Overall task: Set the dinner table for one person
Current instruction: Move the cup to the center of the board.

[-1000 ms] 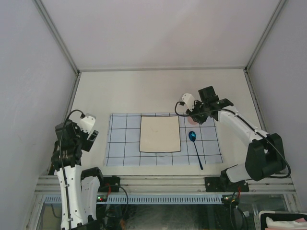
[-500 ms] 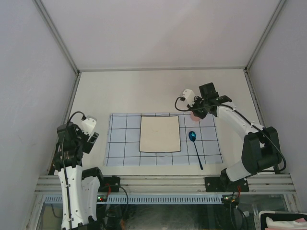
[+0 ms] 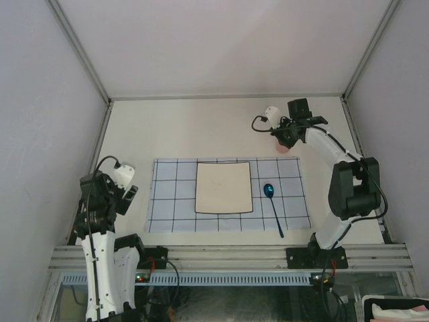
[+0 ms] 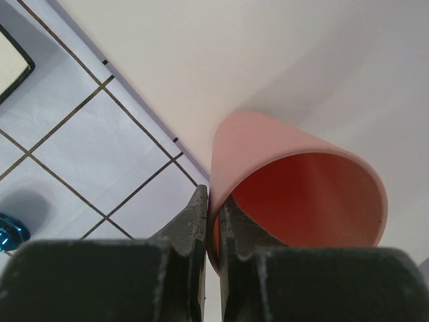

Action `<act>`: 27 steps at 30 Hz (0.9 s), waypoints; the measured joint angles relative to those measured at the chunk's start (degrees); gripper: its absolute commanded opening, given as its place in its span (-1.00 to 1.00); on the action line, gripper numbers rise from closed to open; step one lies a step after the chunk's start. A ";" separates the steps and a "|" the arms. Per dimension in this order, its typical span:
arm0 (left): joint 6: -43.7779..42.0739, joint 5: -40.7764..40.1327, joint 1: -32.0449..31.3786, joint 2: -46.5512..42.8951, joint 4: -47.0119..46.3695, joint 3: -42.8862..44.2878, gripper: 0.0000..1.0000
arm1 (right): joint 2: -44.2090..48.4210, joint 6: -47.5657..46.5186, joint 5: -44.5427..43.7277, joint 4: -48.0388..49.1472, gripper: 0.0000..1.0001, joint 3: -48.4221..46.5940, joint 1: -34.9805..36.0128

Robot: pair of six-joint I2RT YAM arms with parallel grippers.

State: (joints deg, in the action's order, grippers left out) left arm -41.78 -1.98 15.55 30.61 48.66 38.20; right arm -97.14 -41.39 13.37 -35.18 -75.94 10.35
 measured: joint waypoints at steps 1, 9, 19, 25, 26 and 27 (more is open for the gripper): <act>-0.02 -0.07 0.00 0.00 -0.02 0.00 1.00 | -0.90 -0.13 0.00 0.00 -1.00 -0.13 -0.11; -0.46 -0.85 0.00 -0.02 -0.11 0.00 1.00 | -5.46 -1.25 0.02 0.17 -0.73 -3.74 -0.79; -0.92 -0.87 0.00 0.22 -0.81 0.00 1.00 | -6.43 -0.59 0.20 4.11 0.03 -4.26 -2.14; -0.94 -1.01 0.00 2.25 -3.37 -1.40 1.00 | -6.16 0.20 0.17 7.63 0.15 -4.20 -2.84; -0.90 -1.25 0.00 3.34 -3.85 -1.68 1.00 | -5.70 0.72 0.22 8.70 0.17 -3.85 -3.02; -0.83 -1.64 0.00 4.76 -4.31 -1.81 1.00 | -4.94 1.51 0.24 9.66 0.19 -3.34 -3.23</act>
State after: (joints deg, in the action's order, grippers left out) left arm -42.61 -3.62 15.55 35.38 44.36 36.38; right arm -102.08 -39.88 13.61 -25.52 -79.29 7.11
